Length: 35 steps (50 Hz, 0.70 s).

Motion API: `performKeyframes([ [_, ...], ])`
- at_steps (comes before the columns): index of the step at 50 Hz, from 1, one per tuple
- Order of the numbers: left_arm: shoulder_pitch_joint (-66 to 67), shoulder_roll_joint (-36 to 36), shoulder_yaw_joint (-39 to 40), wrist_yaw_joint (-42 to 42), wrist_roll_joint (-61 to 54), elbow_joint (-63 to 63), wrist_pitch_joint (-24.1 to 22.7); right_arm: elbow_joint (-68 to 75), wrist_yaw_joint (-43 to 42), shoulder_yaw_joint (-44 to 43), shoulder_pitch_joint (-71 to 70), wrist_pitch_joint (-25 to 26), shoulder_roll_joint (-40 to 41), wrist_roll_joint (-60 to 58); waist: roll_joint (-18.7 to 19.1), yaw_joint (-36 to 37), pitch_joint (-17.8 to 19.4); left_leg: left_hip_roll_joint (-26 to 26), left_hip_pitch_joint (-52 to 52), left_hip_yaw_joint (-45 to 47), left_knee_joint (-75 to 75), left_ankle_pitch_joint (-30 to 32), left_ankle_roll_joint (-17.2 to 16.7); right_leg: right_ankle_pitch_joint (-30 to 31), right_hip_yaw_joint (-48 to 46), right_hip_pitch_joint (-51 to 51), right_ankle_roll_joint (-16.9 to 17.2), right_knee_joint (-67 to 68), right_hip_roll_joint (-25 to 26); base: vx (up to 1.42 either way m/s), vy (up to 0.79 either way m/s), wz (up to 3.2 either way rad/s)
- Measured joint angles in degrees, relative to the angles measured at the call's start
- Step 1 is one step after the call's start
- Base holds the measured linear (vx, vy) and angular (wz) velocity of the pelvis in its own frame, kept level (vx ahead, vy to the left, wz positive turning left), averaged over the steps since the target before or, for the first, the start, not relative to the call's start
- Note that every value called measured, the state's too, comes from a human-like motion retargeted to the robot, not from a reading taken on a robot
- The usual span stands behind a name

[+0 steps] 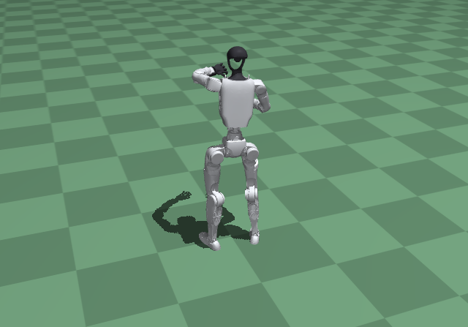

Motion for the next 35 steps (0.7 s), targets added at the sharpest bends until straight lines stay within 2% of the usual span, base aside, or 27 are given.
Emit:
performKeyframes([
  [15, -1.5, 0.4, -0.7, 0.5, 0.9, 0.2, 0.1, -0.7, -0.3, -0.3, 0.0, -0.2, -0.2, -0.5, 0.1, 0.0, 0.0, -0.1, -0.1, -0.1, -0.1, -0.1, 0.0, 0.0, -0.3, 0.2, 0.1, -0.6, 0.0, 0.00, 0.00, 0.00],
  [20, 0.8, 1.8, 3.2, 1.1, -6.2, -1.0, 0.6, -2.7, 0.4, -0.4, 0.1, 0.1, -0.7, 0.8, 0.1, -0.1, 0.2, -0.1, 0.0, -0.1, -0.2, -0.1, 0.0, -0.1, -0.3, 0.3, 0.0, -0.6, 0.0, 0.00, 0.00, 0.00],
  [24, 7.8, 3.1, 13.1, 1.4, -24.1, -3.7, 1.4, -7.4, 0.3, -0.7, 0.3, 1.3, -2.2, 2.1, 0.3, 0.0, 0.7, -0.1, 0.4, 0.2, -0.4, -0.1, 0.2, -0.2, 0.1, 0.3, -0.2, -0.4, 0.0, 0.00, 0.00, 0.00],
  [30, 25.4, 0.4, 34.2, 4.3, -55.8, -10.8, -0.2, -15.3, -2.8, -1.0, -1.8, 3.4, -4.2, -1.4, 0.5, 1.4, 1.2, 0.0, 1.2, 1.4, -0.4, -0.5, 0.5, -0.3, 1.4, 0.2, -0.3, -0.1, 0.1, 0.02, 0.00, -0.15],
  [35, 39.1, -4.4, 46.3, 5.1, -66.9, -17.3, -3.5, -13.1, -5.0, 1.0, -9.6, 5.3, -2.5, -9.4, 0.0, 4.0, 1.1, 0.2, 1.4, 2.8, 0.1, -1.2, 0.8, -0.1, 2.9, -0.2, -0.2, -0.2, 0.3, 0.03, 0.00, -0.27],
])
